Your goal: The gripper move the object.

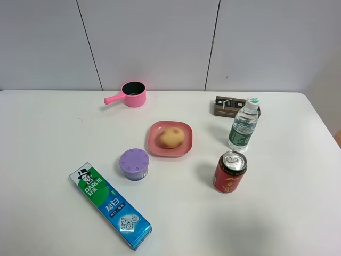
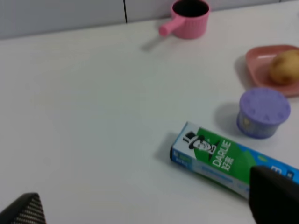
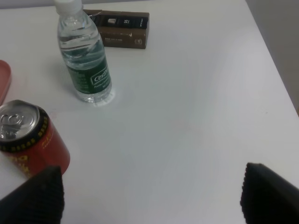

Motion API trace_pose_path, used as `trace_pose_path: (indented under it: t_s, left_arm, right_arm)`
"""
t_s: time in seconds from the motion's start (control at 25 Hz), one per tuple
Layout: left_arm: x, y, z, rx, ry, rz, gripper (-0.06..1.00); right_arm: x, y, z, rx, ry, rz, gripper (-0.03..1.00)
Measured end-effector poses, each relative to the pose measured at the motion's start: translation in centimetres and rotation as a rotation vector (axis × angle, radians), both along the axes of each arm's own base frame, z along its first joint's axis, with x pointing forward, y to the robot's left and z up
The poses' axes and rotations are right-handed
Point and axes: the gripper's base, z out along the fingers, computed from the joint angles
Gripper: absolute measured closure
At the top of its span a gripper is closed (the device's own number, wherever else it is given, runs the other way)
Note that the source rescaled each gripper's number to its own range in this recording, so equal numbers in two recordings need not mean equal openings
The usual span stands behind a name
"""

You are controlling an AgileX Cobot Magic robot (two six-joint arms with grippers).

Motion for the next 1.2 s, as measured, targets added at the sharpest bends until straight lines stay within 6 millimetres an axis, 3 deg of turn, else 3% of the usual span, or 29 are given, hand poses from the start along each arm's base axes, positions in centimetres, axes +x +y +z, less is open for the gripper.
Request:
trace_pose_path:
  t_s: [0.16,0.8,1.2]
  left_arm:
    - [0.7,-0.1,-1.9,-0.017,0.051,0.011,0.08]
    - [1.0,0.3,-1.8,-0.028,0.022,0.08,0.08]
    - [0.9,0.1,-1.8,-0.029,0.018,0.23,0.08]
  right_arm:
    - [0.0,0.0,0.0,0.0,0.0,0.0,-0.03]
    - [0.0,0.0,0.0,0.0,0.0,0.0,-0.03]
    - [0.0,0.0,0.0,0.0,0.0,0.0,-0.03]
